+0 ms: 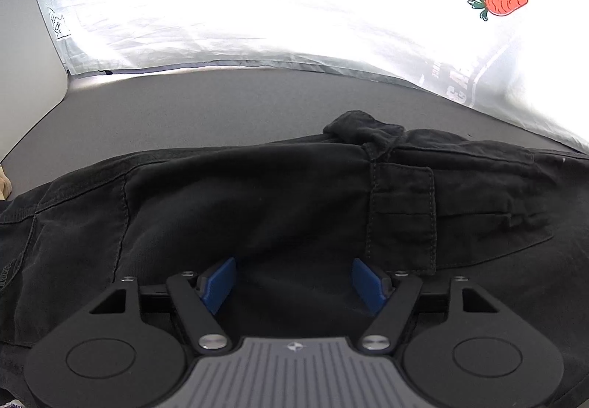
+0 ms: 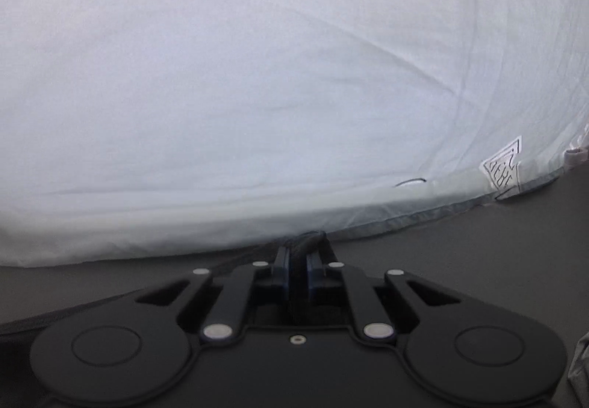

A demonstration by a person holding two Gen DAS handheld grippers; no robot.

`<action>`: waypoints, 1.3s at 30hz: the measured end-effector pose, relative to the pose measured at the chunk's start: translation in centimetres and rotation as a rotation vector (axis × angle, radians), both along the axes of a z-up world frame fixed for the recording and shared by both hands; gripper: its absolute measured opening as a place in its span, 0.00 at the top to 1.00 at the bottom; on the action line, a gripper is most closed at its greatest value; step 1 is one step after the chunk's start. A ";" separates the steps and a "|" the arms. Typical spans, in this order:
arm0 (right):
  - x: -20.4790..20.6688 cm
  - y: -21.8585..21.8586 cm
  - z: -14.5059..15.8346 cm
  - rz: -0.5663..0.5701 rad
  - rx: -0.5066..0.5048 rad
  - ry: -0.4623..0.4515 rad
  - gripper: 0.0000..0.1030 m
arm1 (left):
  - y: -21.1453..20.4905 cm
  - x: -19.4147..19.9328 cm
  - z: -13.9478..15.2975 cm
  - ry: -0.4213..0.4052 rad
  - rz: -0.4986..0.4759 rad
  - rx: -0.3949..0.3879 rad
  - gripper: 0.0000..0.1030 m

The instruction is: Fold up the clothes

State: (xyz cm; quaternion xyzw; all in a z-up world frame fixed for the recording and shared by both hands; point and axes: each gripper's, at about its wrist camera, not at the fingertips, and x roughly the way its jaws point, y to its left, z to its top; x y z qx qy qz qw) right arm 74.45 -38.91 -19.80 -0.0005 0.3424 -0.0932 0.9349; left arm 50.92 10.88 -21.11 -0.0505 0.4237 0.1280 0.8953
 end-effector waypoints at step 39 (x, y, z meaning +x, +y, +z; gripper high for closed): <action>-43.9 23.1 1.1 0.019 0.260 0.200 0.01 | 26.2 -23.7 3.2 0.089 -0.081 -0.639 0.11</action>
